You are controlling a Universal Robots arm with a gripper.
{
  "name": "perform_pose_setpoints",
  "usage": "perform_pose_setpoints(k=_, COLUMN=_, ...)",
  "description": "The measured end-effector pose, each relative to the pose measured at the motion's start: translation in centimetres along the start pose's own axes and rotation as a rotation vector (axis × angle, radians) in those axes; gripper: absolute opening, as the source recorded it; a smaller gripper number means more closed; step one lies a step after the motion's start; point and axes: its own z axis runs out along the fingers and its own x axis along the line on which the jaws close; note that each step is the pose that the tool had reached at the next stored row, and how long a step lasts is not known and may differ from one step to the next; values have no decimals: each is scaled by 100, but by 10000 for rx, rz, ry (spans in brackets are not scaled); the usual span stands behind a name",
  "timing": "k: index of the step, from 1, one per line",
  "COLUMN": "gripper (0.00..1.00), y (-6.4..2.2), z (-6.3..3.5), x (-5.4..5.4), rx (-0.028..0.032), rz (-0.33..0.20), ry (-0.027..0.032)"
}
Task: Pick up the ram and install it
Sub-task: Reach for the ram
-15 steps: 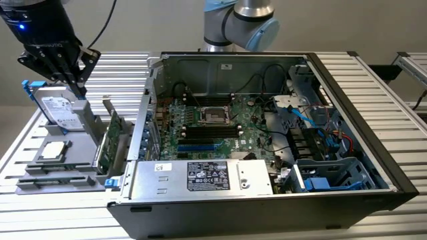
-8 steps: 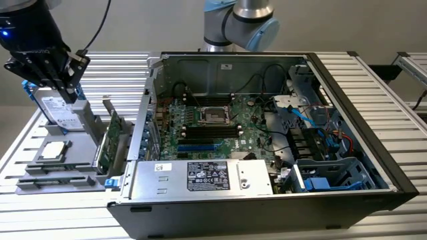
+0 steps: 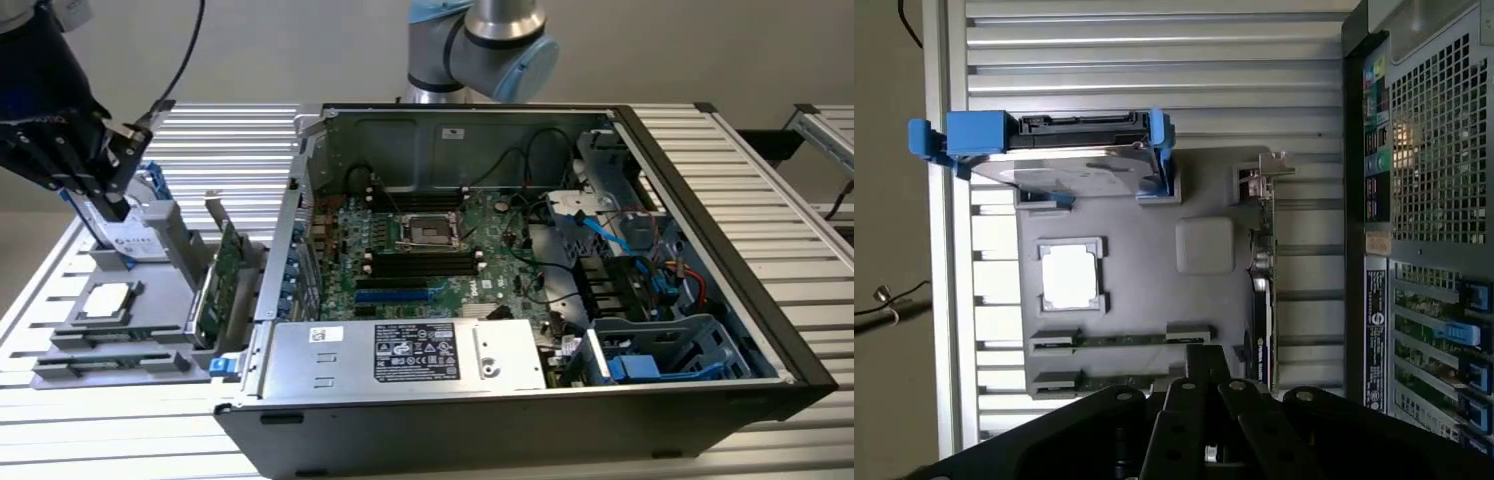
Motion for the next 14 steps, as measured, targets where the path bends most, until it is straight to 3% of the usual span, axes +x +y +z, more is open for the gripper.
perform_pose_setpoints(k=6, gripper=11, y=-128, z=28, x=111, rx=0, rz=-1, ry=25)
perform_pose_setpoints(k=14, gripper=11, y=-273, z=85, x=255, rx=4, rz=3, ry=142)
